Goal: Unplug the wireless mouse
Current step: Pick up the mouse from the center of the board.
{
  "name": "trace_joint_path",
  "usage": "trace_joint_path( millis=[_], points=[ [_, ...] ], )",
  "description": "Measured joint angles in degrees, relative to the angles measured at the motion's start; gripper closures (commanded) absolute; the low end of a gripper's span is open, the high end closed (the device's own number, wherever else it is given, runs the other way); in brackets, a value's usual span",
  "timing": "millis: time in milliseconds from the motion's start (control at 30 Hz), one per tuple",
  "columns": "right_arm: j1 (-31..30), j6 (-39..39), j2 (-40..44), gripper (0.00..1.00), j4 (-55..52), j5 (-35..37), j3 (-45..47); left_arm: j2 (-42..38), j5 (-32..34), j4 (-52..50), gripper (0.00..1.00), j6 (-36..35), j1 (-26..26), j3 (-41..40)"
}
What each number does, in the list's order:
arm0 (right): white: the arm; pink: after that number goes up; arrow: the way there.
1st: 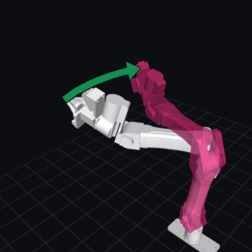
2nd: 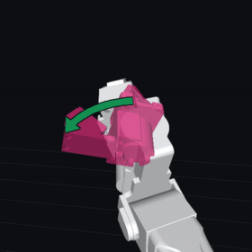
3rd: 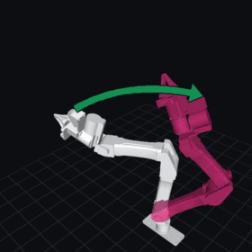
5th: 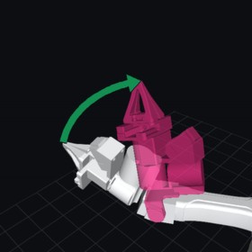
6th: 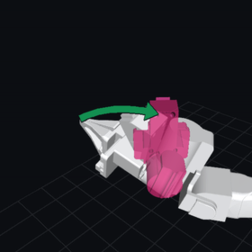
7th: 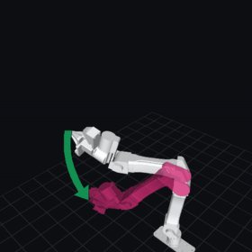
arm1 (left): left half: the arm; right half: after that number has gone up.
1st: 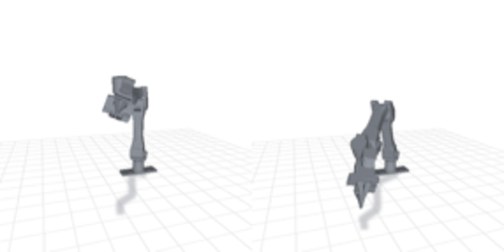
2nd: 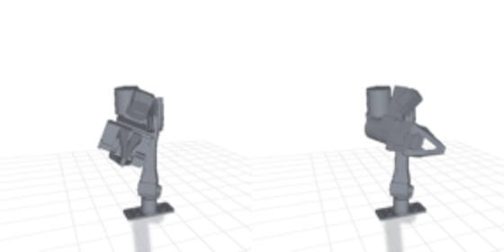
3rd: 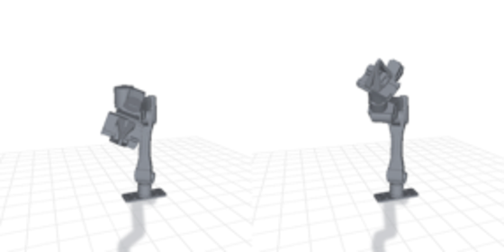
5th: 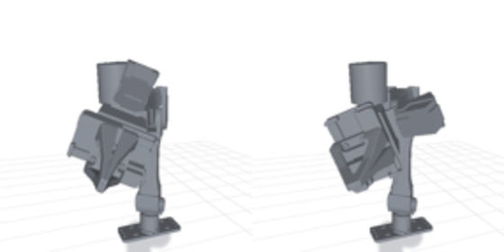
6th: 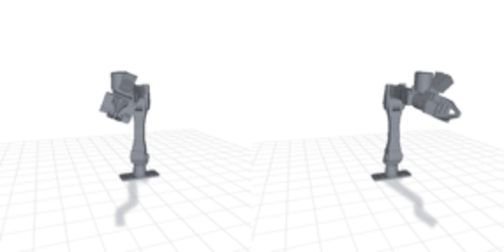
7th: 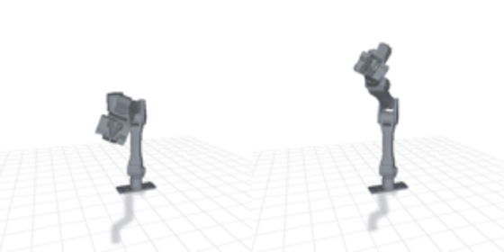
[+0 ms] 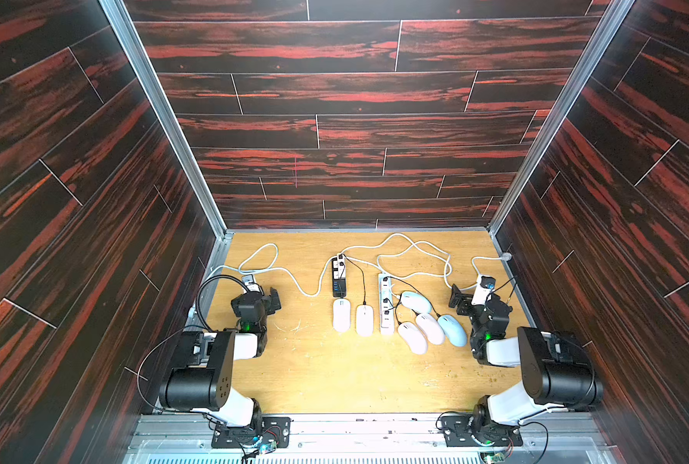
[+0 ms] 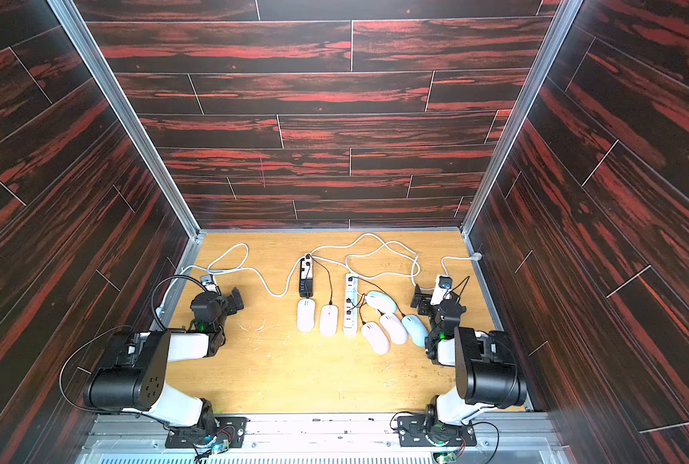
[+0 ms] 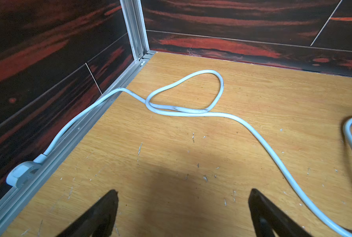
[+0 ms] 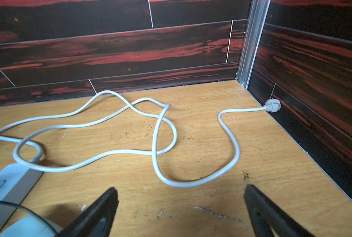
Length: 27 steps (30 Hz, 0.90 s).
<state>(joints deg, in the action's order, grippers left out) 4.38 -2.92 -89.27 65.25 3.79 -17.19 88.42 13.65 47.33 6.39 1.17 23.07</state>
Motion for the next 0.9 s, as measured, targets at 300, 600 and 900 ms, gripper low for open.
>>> trace_joint_path(
  millis=[300, 600, 900],
  points=[
    [0.20, -0.02, 0.00, 0.01, -0.68, -1.38, -0.02, -0.02, -0.20, 0.00, 0.00, 0.00, 0.00, 0.00],
    [0.20, -0.02, 0.00, 0.01, -0.96, -1.64, -0.02, -0.02, -0.20, 0.00, 0.00, 0.00, 0.00, 0.00],
    [0.79, -0.72, 0.22, 0.02, 1.11, -1.60, 1.01, -1.29, -2.25, 0.26, 0.00, -1.40, -0.15, -0.79]
  ],
)
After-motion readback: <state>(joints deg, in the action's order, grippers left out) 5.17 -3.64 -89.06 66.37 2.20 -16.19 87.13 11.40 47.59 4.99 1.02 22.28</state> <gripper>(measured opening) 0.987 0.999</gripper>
